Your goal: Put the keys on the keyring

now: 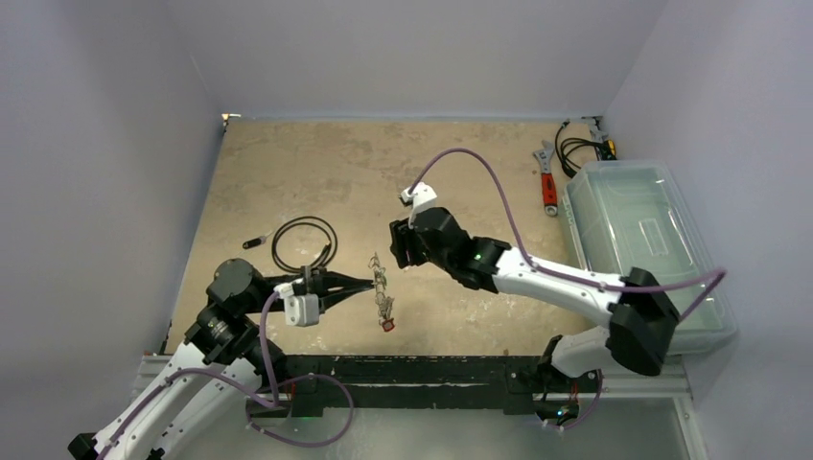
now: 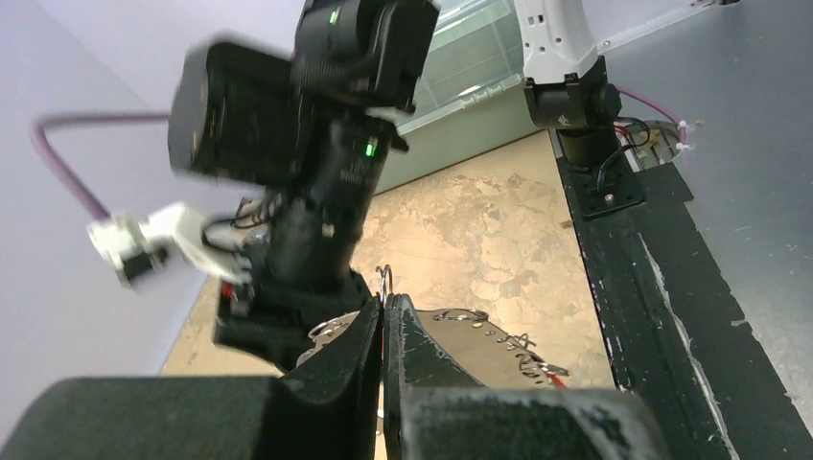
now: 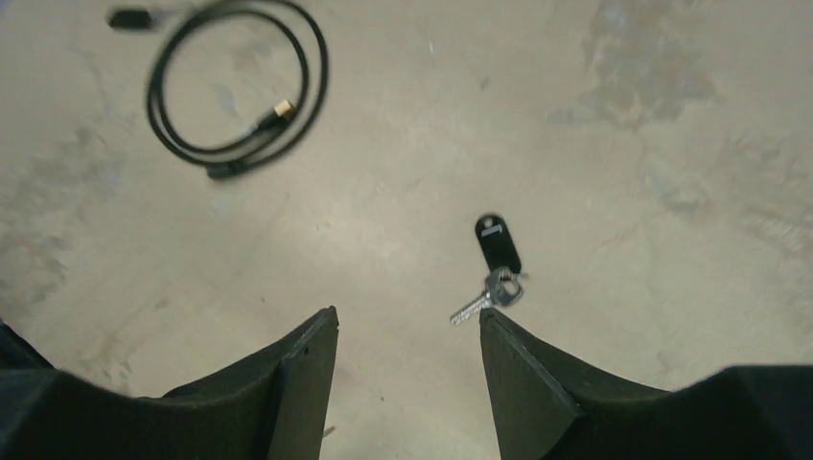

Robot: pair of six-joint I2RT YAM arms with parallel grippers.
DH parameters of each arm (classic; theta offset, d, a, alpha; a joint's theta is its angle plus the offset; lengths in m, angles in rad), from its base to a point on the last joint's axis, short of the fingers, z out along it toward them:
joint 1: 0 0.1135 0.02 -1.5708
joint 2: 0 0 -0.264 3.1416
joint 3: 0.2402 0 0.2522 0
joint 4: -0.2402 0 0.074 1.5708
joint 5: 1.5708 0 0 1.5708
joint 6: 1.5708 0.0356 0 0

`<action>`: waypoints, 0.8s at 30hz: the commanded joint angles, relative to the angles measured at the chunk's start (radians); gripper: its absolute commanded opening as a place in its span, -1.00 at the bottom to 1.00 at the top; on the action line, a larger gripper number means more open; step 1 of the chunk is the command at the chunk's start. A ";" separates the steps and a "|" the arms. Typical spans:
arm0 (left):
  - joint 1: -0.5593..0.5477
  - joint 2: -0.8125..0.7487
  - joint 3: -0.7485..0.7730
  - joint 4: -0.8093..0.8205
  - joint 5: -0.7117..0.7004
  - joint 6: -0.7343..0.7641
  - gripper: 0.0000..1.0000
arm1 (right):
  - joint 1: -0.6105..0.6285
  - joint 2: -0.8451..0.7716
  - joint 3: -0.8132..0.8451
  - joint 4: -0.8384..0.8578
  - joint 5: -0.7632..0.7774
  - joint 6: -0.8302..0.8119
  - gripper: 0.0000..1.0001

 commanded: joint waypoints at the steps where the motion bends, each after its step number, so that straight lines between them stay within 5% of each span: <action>1: 0.002 -0.022 -0.006 0.047 -0.008 -0.006 -1.00 | -0.066 0.133 0.072 -0.135 -0.088 0.134 0.16; 5: 0.002 -0.030 -0.013 0.054 -0.006 -0.021 -1.00 | -0.149 0.232 0.107 -0.154 -0.170 0.201 0.00; 8: 0.002 -0.037 -0.016 0.062 0.000 -0.028 -1.00 | -0.156 0.271 0.100 -0.126 -0.185 0.277 0.06; 24: 0.002 -0.044 -0.025 0.078 0.013 -0.054 -1.00 | -0.158 0.420 0.137 -0.045 -0.102 0.443 -0.09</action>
